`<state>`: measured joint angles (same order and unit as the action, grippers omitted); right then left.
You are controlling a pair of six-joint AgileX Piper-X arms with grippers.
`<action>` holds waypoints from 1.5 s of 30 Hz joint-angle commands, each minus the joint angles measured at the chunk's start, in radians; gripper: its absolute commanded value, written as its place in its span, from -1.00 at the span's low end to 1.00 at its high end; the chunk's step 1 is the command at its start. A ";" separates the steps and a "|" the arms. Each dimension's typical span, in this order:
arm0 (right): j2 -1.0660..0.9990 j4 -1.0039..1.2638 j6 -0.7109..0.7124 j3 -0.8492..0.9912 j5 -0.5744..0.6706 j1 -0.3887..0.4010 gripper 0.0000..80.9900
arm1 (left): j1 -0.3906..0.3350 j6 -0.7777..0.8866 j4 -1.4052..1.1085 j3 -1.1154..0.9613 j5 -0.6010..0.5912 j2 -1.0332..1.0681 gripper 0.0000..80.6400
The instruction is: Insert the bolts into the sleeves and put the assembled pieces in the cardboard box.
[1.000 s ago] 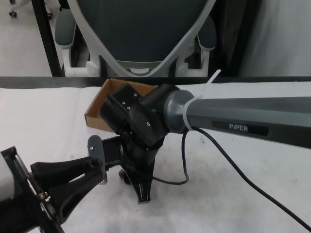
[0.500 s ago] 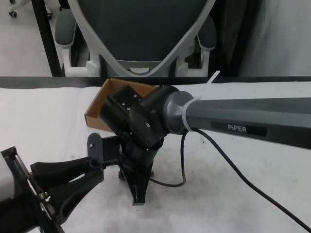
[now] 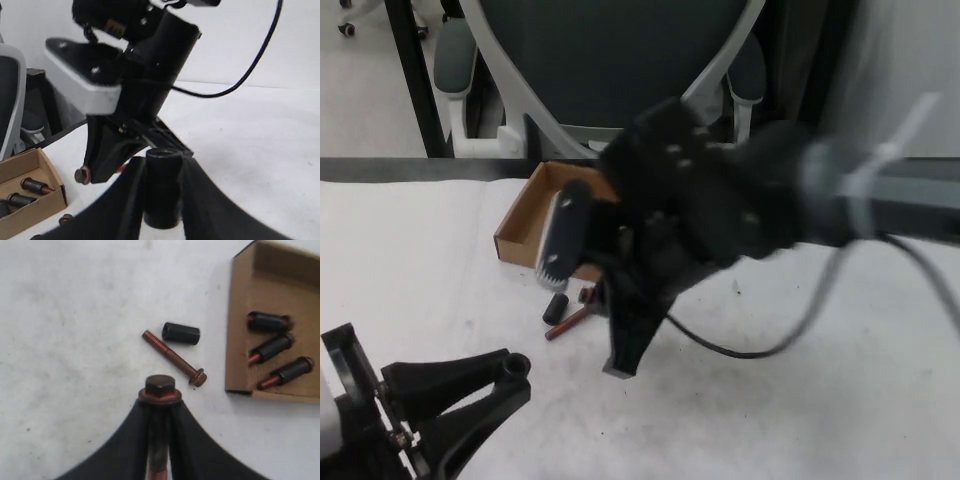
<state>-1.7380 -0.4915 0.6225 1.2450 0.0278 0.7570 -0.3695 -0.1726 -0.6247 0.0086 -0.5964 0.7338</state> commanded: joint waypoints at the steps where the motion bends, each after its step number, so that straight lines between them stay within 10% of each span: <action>1: 0.132 0.132 -0.066 -0.127 0.015 -0.002 -0.99 | 0.000 -0.012 -0.024 -0.009 -0.035 -0.012 -0.98; 16: 0.720 0.736 -0.430 -0.658 0.015 0.156 -0.99 | -0.032 0.000 -0.039 -0.009 -0.221 -0.012 -0.98; 26: 0.720 1.143 -0.517 -0.830 0.002 0.298 -0.99 | -0.178 -0.016 -0.070 -0.019 -0.098 0.028 -0.98; 45: 0.719 1.259 -0.579 -0.899 0.023 0.371 -0.99 | -0.181 0.173 -0.367 -0.034 -0.119 0.231 -0.98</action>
<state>-1.0165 0.7479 0.0504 0.3435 0.0410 1.1260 -0.5443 0.0000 -0.9371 -0.0075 -0.6548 0.9607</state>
